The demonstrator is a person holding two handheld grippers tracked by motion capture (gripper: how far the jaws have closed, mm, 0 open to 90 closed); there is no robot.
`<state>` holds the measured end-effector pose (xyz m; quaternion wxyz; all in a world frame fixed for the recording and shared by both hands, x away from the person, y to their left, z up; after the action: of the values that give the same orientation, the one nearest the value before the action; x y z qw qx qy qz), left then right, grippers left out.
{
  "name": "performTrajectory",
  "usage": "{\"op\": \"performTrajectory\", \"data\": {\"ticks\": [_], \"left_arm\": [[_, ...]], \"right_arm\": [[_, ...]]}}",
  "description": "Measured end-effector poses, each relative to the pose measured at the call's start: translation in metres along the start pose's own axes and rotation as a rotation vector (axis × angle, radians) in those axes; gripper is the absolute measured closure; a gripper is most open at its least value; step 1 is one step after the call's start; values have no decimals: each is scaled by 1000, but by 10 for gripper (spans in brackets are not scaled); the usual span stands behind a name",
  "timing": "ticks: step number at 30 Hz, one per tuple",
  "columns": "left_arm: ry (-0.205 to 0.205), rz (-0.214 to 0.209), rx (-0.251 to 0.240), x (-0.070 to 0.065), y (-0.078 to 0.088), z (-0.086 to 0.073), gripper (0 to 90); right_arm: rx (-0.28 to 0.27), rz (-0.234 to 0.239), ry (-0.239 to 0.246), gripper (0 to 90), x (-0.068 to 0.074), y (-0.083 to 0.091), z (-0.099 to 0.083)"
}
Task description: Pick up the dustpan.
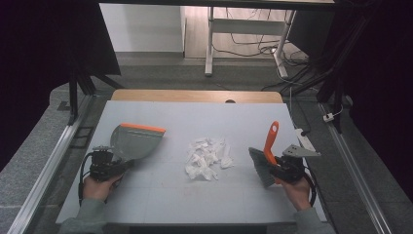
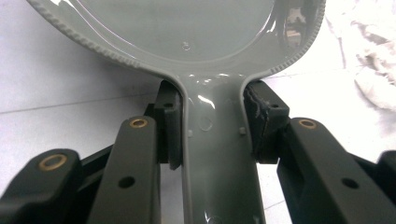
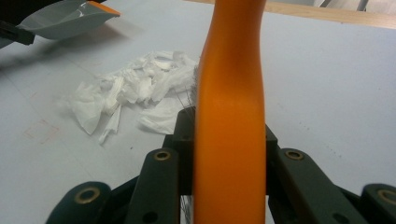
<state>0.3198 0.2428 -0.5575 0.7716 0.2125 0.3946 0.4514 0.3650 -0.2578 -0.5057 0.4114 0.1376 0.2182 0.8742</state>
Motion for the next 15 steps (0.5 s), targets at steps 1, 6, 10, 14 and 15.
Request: {"op": "performTrajectory", "data": {"ticks": [1, 6, 10, 14, 15], "left_arm": [[-5, -2, -4, 0, 1, 0, 610], [-21, -10, -29, 0, 6, 2, 610], [-39, -20, -40, 1, 10, 3, 611], [-63, -36, -53, 1, 15, 3, 611], [-68, -40, -56, 1, 17, 3, 610]], "right_arm": [[-1, 0, -1, 711, 0, 0, 0], [-2, -2, 0, 711, 0, 0, 0], [-4, -4, -1, 711, 0, 0, 0], [-6, -6, -3, 711, -1, 1, 1], [-8, -7, -2, 711, -1, 1, 1]]}}
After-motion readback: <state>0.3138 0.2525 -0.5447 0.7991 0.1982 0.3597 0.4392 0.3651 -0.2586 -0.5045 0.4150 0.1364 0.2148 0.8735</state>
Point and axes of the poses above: each handheld gripper's, and its own axes: y roughly backward along the jaws, z roughly out of its top, x roughly to its left, the point moved 6 cm from there along -y, roughly forward along the jaws, and after that the axes turned 6 degrees about -z, right-handed, at the moved point
